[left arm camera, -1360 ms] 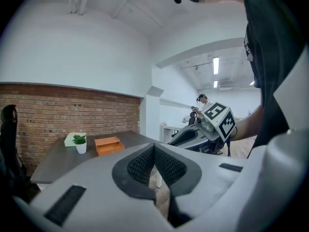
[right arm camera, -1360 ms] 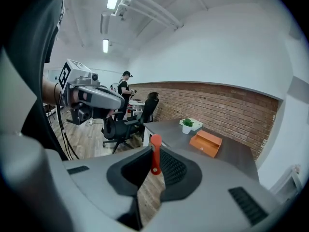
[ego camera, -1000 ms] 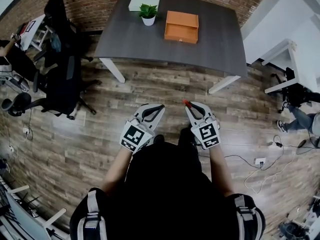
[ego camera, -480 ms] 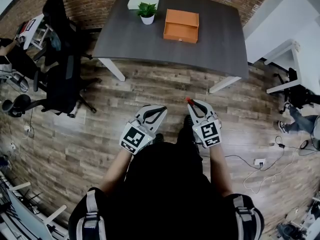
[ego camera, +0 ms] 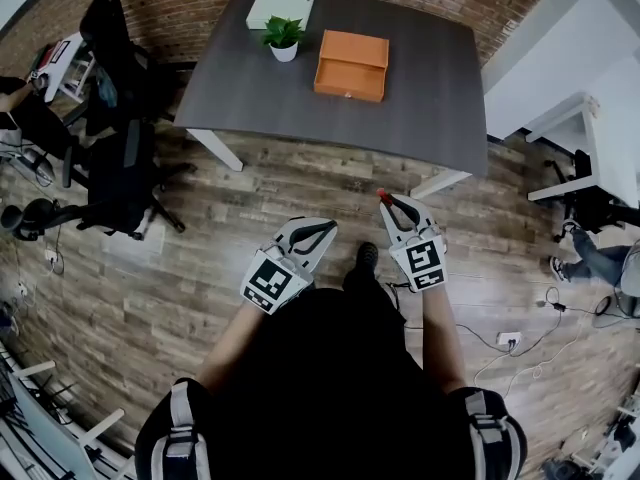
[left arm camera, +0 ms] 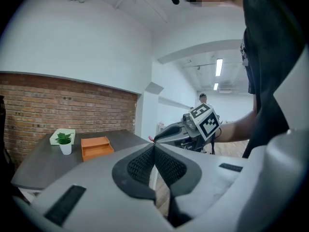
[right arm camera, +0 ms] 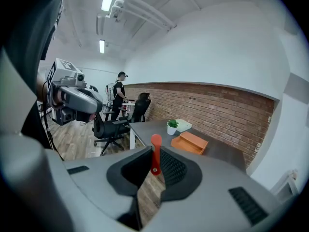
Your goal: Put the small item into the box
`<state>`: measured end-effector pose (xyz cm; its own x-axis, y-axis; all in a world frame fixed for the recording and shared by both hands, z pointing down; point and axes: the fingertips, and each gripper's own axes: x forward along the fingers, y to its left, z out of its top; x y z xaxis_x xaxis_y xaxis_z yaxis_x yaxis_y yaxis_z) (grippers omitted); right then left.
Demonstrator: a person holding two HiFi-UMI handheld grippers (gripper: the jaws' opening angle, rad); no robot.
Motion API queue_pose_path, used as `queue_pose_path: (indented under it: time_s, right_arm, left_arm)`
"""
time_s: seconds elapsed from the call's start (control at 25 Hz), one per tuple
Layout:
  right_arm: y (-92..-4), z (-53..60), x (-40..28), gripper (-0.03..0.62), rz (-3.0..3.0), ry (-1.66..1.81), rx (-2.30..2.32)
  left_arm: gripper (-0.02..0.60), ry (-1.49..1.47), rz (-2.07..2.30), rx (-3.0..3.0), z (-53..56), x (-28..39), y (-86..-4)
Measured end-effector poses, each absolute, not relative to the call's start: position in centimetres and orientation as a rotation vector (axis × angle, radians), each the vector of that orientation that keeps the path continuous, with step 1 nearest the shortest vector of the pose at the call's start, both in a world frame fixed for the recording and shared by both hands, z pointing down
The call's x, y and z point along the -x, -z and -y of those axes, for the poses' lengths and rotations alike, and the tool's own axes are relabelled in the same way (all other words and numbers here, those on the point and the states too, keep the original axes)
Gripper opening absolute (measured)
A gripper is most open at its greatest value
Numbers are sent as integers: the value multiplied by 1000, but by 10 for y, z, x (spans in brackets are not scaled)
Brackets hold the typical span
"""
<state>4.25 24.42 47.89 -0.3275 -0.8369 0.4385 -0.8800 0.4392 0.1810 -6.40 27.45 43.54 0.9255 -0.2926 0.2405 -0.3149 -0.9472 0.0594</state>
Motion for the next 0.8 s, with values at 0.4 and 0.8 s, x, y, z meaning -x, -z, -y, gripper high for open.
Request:
queue_pose_path:
  time_s: [0.4, 0.8]
  right_arm:
    - [-485, -210, -105, 64, 2262, -126, -1403]
    - [-488, -173, -159, 64, 2327, -121, -1347]
  left_arm:
    - [21, -396, 523, -3004, -238, -1, -425]
    - [21, -439, 661, -2973, -209, -47, -421]
